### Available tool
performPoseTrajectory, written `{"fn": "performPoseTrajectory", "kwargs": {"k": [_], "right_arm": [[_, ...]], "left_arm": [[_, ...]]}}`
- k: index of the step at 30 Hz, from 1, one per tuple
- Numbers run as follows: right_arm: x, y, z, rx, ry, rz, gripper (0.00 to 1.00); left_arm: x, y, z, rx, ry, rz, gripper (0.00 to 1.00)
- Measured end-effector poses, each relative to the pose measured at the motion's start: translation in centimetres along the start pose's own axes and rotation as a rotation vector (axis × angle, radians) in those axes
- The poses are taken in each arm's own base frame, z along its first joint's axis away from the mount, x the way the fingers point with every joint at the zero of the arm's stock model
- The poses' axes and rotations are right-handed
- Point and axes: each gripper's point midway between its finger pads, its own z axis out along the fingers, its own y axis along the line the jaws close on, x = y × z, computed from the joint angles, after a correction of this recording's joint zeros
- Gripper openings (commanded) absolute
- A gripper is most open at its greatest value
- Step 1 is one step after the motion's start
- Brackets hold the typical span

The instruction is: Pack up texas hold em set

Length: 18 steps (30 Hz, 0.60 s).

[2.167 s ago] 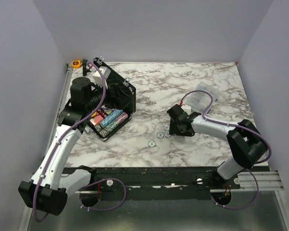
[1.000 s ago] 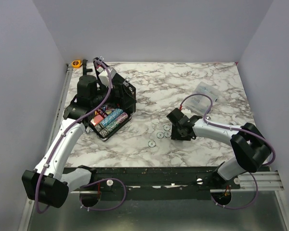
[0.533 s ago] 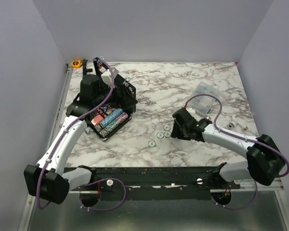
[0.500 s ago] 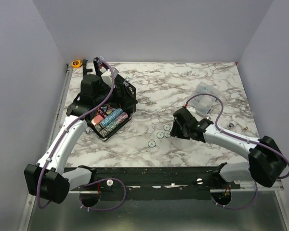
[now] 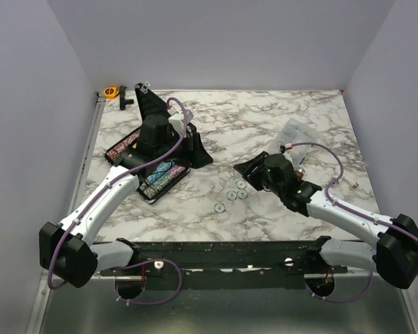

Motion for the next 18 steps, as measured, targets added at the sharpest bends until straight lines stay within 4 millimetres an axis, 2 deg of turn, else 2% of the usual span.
{"fn": "performPoseTrajectory", "kwargs": {"k": [5, 11, 18], "right_arm": [[-0.4, 1.9, 0.0, -0.105, -0.008, 0.203, 0.01], [0.6, 4.2, 1.0, -0.221, 0.070, 0.374, 0.01], [2.3, 6.5, 1.8, -0.323, 0.186, 0.441, 0.01]], "left_arm": [[1.5, -1.2, 0.9, 0.005, 0.035, 0.027, 0.64], [3.1, -2.0, 2.2, 0.015, 0.084, 0.049, 0.63], [4.2, -0.7, 3.4, -0.034, 0.125, 0.033, 0.59]]}}
